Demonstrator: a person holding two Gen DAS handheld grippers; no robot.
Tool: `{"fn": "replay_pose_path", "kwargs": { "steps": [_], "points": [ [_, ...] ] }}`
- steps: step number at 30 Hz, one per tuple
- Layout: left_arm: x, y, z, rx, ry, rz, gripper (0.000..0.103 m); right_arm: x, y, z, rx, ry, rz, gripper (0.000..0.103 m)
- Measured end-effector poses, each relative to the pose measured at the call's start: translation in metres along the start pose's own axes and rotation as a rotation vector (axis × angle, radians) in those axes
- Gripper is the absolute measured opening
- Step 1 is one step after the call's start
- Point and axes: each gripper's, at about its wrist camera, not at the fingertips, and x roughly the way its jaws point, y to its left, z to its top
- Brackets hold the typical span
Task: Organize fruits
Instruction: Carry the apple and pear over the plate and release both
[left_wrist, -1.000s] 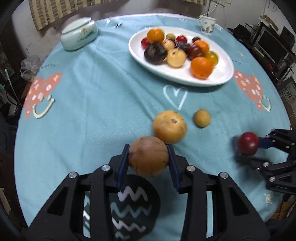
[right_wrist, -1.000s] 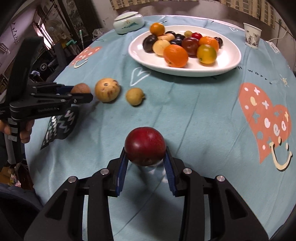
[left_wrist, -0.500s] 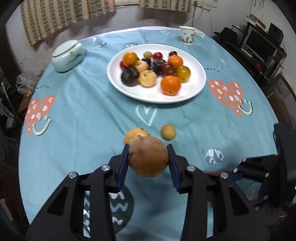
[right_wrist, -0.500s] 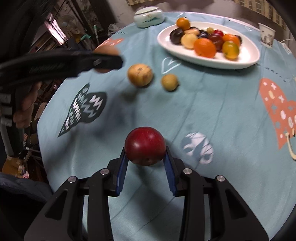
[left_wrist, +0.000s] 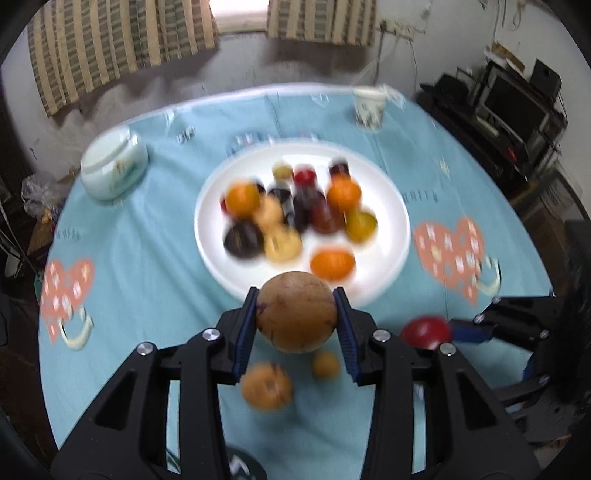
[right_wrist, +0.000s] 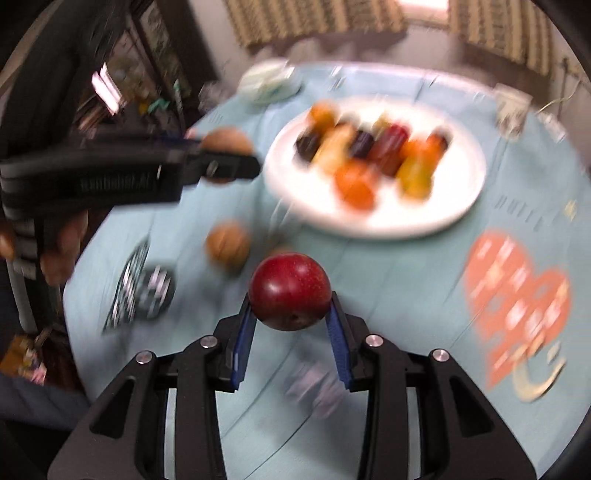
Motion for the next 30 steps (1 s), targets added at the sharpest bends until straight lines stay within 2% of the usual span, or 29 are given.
{"fn": "replay_pose_path", "kwargs": {
  "steps": [4, 7, 14, 22, 30],
  "points": [
    [0.006, 0.002, 0.032, -0.018, -0.032, 0.009, 0.041, -0.009, -0.023, 0.041, 0.018, -0.087, -0.057, 0.038],
    [0.010, 0.003, 0.041, -0.037, -0.038, 0.001, 0.041, -0.010, -0.033, 0.054, 0.039, -0.120, -0.059, 0.038],
    [0.025, 0.003, 0.042, -0.047, -0.009, 0.002, 0.041, 0.009, -0.042, 0.059, 0.039, -0.084, -0.057, 0.038],
    [0.032, 0.005, 0.045, -0.065, -0.003, -0.001, 0.041, 0.014, -0.047, 0.076, 0.041, -0.102, -0.067, 0.038],
    [0.044, 0.009, 0.048, -0.101, 0.018, 0.018, 0.041, 0.025, -0.057, 0.090, 0.081, -0.100, -0.119, 0.038]
  ]
}}
